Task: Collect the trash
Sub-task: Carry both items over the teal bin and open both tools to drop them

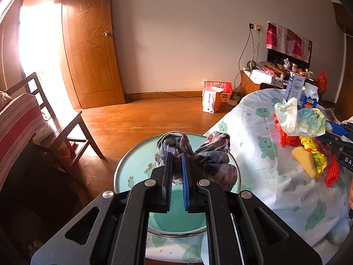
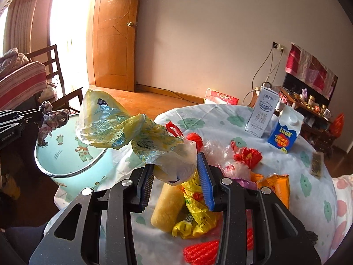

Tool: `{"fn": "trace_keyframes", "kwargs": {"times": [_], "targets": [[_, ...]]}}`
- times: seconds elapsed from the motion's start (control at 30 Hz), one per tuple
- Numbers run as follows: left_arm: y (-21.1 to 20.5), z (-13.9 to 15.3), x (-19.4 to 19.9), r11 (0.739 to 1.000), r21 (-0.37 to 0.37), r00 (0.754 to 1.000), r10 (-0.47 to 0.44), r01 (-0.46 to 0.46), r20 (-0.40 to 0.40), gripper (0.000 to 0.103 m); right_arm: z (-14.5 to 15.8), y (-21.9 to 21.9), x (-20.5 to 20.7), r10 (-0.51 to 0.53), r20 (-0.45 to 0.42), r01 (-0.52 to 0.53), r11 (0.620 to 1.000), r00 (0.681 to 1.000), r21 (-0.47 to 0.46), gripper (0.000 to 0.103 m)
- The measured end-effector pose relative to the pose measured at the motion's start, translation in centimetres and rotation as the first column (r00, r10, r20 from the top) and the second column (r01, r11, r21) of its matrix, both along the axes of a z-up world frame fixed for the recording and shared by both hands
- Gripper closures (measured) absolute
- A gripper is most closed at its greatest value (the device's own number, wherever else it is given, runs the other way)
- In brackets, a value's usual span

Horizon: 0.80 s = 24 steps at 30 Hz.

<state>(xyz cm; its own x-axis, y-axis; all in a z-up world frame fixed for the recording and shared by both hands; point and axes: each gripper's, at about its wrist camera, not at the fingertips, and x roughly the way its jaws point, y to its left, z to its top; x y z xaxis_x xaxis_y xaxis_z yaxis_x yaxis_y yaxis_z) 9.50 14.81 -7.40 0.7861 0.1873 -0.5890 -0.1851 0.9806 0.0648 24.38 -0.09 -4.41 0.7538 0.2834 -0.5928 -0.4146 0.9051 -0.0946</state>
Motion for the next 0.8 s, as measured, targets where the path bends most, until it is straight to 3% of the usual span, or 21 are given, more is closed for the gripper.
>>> {"fn": "trace_keyframes", "kwargs": {"times": [0.37, 0.8], "targets": [[2.8, -0.5, 0.4, 0.998, 0.007, 0.997, 0.069, -0.069, -0.017, 0.096, -0.5, 5.7, 3.0, 0.078, -0.012, -0.079, 0.995, 0.997, -0.063, 0.064], [5.0, -0.9, 0.7, 0.994, 0.015, 0.994, 0.108, -0.108, -0.032, 0.096, -1.8, 9.1, 4.5, 0.126, -0.028, -0.128, 0.986, 0.992, -0.104, 0.064]]}}
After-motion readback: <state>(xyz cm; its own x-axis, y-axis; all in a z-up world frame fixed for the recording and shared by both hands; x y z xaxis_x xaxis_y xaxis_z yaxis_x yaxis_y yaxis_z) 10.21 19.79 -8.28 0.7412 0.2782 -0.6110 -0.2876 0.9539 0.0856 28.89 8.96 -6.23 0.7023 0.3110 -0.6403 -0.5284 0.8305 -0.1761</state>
